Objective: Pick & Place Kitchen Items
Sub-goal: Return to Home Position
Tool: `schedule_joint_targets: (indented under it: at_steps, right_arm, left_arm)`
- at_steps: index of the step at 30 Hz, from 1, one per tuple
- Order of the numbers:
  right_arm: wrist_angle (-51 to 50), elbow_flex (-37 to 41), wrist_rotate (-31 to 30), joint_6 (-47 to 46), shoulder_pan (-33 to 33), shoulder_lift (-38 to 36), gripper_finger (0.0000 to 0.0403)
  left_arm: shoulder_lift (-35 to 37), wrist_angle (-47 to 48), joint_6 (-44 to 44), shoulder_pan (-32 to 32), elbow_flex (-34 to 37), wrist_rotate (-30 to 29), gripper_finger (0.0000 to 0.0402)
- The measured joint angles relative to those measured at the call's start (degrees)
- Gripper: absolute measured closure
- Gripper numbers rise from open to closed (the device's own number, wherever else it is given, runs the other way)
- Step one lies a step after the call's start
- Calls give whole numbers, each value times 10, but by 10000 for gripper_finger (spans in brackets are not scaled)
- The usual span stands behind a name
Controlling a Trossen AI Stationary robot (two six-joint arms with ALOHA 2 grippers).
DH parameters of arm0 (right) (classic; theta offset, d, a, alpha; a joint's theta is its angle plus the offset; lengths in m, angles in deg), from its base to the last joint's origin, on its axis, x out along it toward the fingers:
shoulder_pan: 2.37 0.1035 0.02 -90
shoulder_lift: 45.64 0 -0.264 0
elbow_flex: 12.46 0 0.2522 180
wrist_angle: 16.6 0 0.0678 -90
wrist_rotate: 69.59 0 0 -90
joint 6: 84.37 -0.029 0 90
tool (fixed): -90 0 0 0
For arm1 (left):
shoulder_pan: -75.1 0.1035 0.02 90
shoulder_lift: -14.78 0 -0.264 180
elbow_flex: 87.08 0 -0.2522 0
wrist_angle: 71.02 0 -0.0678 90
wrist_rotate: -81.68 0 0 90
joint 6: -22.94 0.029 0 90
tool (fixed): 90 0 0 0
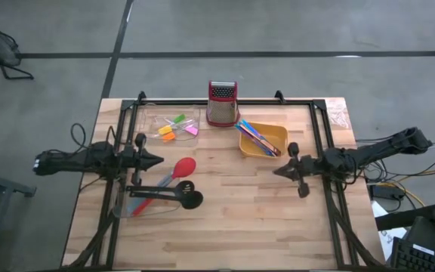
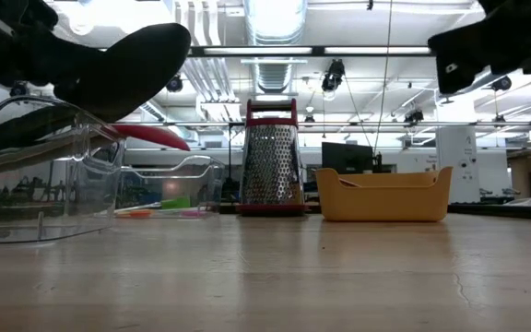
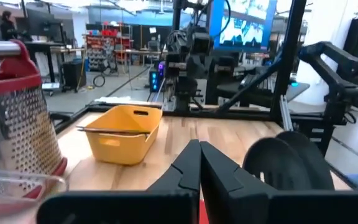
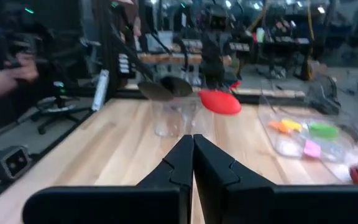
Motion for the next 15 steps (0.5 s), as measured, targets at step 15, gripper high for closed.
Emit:
schedule_joint_targets:
  at_steps: [15]
  right_arm:
    - [-85, 16, 71, 35, -3, -181, 394]
  left_arm:
    - [38, 28, -7, 0, 7, -6, 397]
